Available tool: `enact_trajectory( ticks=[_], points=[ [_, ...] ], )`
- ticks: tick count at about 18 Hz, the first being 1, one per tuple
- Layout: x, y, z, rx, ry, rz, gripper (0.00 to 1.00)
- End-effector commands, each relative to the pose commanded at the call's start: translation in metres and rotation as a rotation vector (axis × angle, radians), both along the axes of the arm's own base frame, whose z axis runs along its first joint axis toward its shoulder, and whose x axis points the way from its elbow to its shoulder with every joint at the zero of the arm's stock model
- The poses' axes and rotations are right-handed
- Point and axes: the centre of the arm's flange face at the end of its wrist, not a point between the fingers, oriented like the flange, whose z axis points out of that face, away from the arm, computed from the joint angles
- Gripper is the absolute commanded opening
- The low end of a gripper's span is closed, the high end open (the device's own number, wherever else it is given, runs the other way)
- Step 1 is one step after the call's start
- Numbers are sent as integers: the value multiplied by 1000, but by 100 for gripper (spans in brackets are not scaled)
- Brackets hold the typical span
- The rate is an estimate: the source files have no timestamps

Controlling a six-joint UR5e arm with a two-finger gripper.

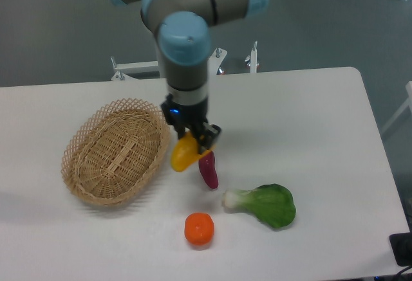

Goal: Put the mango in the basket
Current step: 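Carry the held yellow mango over to the wicker basket, then lower the mango into the basket and open the gripper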

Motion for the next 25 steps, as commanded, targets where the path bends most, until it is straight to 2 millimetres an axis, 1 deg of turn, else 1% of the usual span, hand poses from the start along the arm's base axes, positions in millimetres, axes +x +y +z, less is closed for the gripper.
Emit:
enact_trajectory(
  ticks=[6, 7, 10, 11, 12, 17, 20, 22, 25],
  points=[
    [52, 24, -9, 1, -22, -19, 33],
    [57, 28, -17, -12, -31, -19, 33],
    [70, 35, -53, -64, -59, 3, 34],
    [76, 36, -63, -80, -69, 3, 34],
    [81, 37, -69, -90, -74, -6, 34],
    [90, 43, -92, -132, -89, -17, 40],
    [97, 47, -116, -177, -101, -33, 46],
    [98, 48, -117, -181, -96, -37, 50],
    [99, 49, -117, -179, -96, -36, 63]
  ],
)
